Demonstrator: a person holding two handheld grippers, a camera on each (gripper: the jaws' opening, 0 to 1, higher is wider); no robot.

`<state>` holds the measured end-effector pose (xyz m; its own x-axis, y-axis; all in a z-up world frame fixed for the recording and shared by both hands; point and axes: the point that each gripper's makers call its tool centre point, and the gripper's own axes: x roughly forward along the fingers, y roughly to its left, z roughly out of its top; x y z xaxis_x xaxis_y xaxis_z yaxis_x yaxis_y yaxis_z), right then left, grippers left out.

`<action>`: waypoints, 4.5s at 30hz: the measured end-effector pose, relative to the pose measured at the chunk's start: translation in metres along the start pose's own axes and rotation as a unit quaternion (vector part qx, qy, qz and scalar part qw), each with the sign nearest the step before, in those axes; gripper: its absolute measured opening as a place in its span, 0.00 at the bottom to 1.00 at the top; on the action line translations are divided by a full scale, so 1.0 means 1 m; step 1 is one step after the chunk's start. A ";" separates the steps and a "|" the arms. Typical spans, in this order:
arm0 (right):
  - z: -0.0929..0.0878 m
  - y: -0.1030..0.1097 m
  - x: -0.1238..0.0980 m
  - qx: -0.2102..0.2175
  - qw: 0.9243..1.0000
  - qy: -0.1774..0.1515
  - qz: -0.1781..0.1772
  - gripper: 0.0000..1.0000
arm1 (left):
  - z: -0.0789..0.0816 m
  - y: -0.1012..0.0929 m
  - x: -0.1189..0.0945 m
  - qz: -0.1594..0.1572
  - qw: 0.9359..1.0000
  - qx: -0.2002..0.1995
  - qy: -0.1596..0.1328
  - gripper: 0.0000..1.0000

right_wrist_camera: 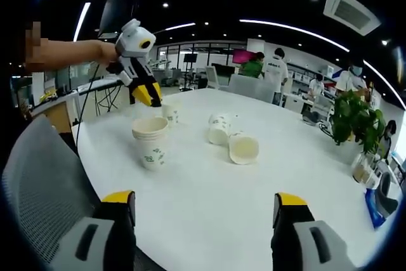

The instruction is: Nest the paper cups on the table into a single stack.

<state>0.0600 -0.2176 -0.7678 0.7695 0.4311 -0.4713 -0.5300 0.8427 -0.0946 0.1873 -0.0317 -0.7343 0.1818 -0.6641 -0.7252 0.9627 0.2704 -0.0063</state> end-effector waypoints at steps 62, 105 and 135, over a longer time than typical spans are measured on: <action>-0.005 -0.004 0.001 0.005 1.000 0.010 -0.006 0.90 | -0.051 0.104 0.024 0.112 0.992 -0.032 0.040 0.00; 0.006 -0.002 -0.001 0.008 1.000 -0.016 -0.003 0.93 | -0.002 0.047 -0.020 0.081 0.996 0.033 0.005 0.00; 0.015 0.002 -0.003 0.012 0.999 -0.038 0.003 1.00 | 0.039 -0.026 -0.050 0.034 0.995 0.092 -0.012 0.00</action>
<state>0.0619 -0.2124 -0.7538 0.7916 0.4580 -0.4045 -0.5265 0.8472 -0.0711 0.1607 -0.0324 -0.6710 0.2495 -0.6666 -0.7024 0.9682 0.1839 0.1695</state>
